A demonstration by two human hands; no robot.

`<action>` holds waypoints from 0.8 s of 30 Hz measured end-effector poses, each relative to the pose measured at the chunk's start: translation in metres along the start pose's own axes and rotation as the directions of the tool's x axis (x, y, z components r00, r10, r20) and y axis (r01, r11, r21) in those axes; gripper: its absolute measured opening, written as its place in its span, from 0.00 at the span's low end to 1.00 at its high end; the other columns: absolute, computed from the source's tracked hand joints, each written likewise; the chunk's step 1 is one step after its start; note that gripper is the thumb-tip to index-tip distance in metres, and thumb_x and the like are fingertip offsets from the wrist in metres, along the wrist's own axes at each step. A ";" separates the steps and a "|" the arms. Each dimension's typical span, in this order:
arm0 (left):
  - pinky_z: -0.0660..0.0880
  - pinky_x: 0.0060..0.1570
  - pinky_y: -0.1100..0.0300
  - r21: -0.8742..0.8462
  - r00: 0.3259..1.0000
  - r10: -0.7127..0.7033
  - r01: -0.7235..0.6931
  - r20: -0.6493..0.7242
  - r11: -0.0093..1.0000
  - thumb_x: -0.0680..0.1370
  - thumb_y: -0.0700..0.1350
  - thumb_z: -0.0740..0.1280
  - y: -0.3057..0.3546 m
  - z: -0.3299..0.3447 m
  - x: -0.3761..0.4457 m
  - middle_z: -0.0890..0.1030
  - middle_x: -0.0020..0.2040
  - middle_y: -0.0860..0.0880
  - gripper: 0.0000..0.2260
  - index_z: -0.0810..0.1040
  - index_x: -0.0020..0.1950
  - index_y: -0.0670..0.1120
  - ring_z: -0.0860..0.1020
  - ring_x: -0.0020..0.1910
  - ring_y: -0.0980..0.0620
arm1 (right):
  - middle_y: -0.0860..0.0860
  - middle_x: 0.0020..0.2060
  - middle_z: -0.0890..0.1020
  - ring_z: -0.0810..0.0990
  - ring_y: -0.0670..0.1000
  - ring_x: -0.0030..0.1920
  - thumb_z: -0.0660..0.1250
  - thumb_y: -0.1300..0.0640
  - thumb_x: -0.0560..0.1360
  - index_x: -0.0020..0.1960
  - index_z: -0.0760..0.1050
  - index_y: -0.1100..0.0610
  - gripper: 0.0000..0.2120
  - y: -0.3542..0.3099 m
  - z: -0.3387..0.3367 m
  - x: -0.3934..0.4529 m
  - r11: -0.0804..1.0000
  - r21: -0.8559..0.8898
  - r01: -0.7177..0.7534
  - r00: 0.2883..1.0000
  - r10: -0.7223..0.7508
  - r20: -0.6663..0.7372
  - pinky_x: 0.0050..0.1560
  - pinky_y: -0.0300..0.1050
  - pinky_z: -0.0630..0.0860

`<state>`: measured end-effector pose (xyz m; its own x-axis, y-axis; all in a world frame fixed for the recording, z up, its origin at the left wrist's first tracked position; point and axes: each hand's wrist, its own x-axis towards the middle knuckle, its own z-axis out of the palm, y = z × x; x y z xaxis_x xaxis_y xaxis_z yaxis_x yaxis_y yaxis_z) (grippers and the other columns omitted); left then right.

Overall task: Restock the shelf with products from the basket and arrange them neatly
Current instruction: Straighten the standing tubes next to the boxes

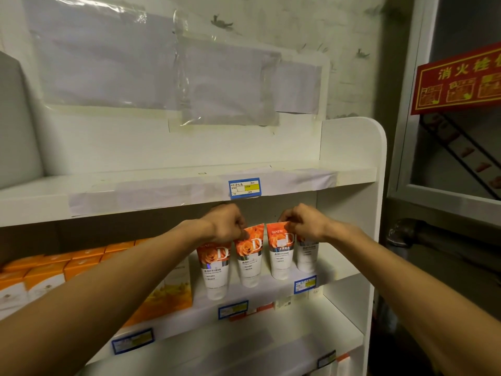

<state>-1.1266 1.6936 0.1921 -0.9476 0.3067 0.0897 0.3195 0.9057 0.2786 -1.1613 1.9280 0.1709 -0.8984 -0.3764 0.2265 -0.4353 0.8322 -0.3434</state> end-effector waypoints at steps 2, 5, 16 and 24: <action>0.81 0.52 0.54 -0.016 1.000 0.000 0.000 0.004 1.000 0.79 0.47 0.70 0.000 0.001 -0.001 0.86 0.49 0.48 0.08 0.86 0.52 0.45 0.83 0.47 0.51 | 0.51 0.56 0.83 0.81 0.51 0.55 0.65 0.57 0.80 0.60 0.79 0.53 0.11 -0.002 0.001 0.000 1.000 0.008 0.000 1.000 0.000 0.000 0.58 0.51 0.79; 0.80 0.51 0.55 -0.031 1.000 0.015 -0.014 0.023 0.999 0.79 0.48 0.69 0.000 0.001 -0.003 0.86 0.49 0.48 0.08 0.84 0.54 0.45 0.83 0.47 0.51 | 0.51 0.57 0.83 0.81 0.51 0.55 0.66 0.57 0.78 0.61 0.80 0.54 0.12 -0.005 -0.001 -0.001 1.000 0.005 -0.010 1.000 0.010 0.013 0.58 0.51 0.79; 0.81 0.53 0.53 -0.030 0.998 -0.032 0.034 0.056 0.999 0.77 0.54 0.71 -0.002 0.003 0.000 0.85 0.52 0.49 0.15 0.82 0.59 0.47 0.84 0.47 0.52 | 0.55 0.71 0.70 0.71 0.58 0.68 0.74 0.48 0.68 0.75 0.64 0.52 0.38 0.016 -0.005 -0.019 0.967 -0.064 -0.245 0.957 0.231 -0.176 0.67 0.60 0.72; 0.79 0.60 0.51 0.023 1.000 0.005 -0.005 -0.005 1.000 0.77 0.60 0.69 0.027 0.011 0.022 0.80 0.65 0.47 0.28 0.73 0.72 0.47 0.80 0.59 0.48 | 0.57 0.70 0.69 0.73 0.61 0.67 0.80 0.47 0.66 0.79 0.47 0.53 0.54 0.032 0.045 -0.029 0.869 0.367 -0.331 0.863 0.436 -0.255 0.64 0.59 0.75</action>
<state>-1.1386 1.7281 0.1914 -0.9459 0.3100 0.0958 0.3244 0.9106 0.2560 -1.1515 1.9478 0.1124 -0.9501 0.1417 0.2779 -0.1030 0.6983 -0.7083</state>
